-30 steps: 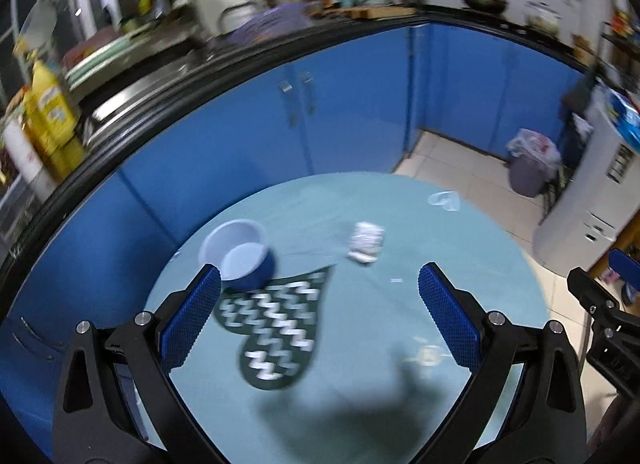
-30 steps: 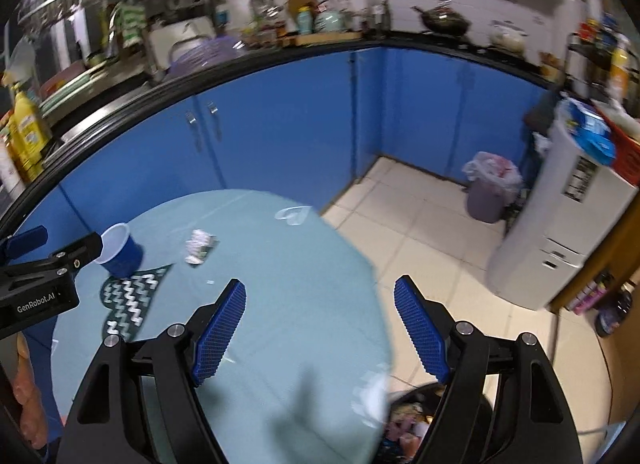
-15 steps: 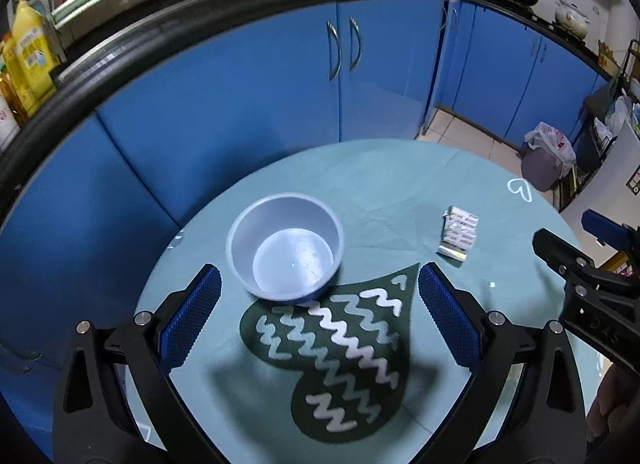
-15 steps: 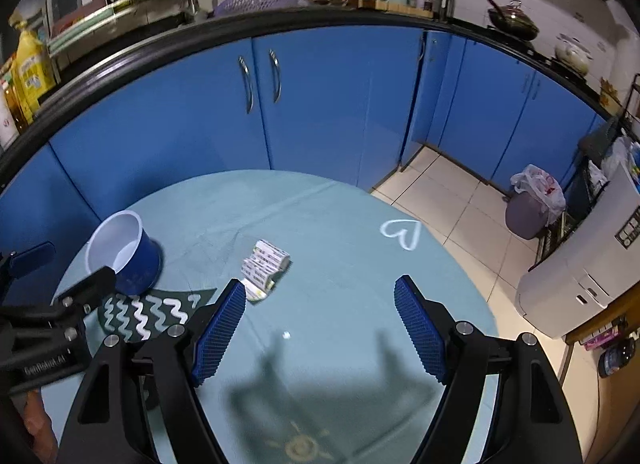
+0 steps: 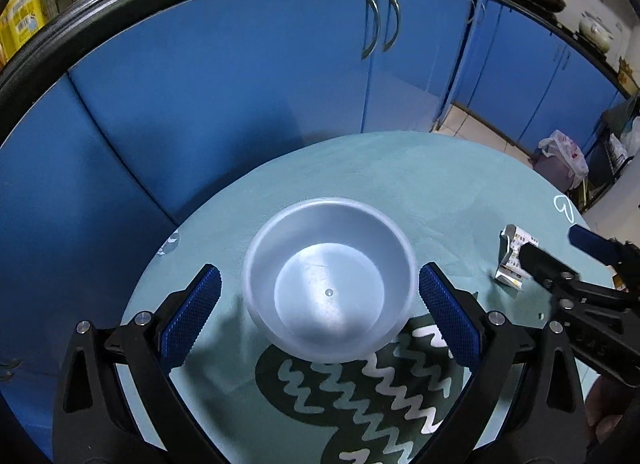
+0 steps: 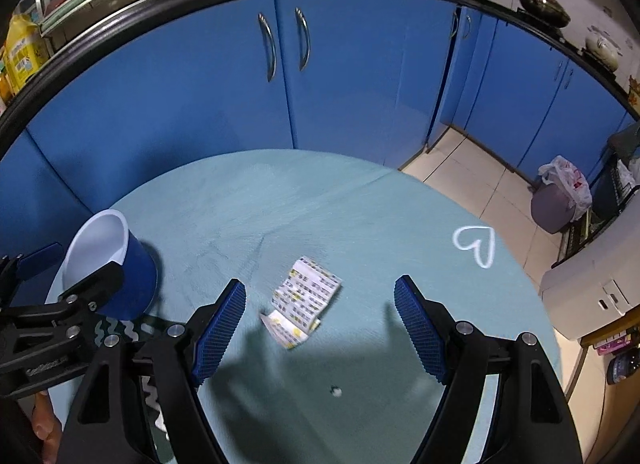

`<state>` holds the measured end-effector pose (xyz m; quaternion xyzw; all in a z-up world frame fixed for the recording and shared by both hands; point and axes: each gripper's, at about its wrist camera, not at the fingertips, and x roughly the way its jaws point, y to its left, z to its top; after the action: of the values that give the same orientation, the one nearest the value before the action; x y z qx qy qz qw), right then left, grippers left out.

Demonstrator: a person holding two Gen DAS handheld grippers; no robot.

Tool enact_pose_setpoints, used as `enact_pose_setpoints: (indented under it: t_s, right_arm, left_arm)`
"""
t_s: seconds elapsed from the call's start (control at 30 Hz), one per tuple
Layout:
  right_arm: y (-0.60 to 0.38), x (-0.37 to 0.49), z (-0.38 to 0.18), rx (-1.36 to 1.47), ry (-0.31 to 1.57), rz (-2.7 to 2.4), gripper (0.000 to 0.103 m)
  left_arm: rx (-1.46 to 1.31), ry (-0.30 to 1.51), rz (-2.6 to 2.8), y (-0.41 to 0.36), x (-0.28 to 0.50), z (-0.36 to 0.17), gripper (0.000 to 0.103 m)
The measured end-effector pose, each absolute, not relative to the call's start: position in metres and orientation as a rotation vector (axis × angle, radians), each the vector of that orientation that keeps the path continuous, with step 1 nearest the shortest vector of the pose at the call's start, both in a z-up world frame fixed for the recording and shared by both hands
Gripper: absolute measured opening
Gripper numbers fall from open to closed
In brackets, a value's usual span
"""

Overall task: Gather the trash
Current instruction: 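Grasp the white plastic bowl with the left tool while the right tool grasps the printed paper box, then carry the bowl and paper box over the black bin with both tools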

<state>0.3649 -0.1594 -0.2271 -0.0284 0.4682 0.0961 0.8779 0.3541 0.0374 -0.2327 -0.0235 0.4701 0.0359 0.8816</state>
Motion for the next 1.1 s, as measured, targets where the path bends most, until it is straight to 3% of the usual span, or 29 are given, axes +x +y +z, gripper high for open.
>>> enact_pose_setpoints:
  t_s: [0.4,0.47,0.6,0.73,1.1]
  right_arm:
    - [-0.146,0.378,-0.250,-0.055,1.015,0.224,0.074]
    - [-0.144,0.377,-0.252,-0.064,1.013,0.224,0.069]
    - [-0.139,0.375,-0.255,-0.090,1.029,0.236,0.047]
    - [-0.136,0.370,-0.253,-0.114,1.032,0.248,0.031]
    - [-0.139,0.344,-0.223,-0.130,0.985,0.248,0.030]
  left_arm:
    - [-0.033,1.005,0.081,0.033,0.362,-0.250,0.096]
    - [-0.038,1.012,0.082,0.034,0.364,-0.253,0.093]
    - [-0.028,1.013,0.077,0.032,0.364,-0.254,0.083]
    - [-0.030,1.015,0.075,0.031,0.363,-0.253,0.080]
    - [-0.032,0.974,0.069,0.027,0.342,-0.228,0.079]
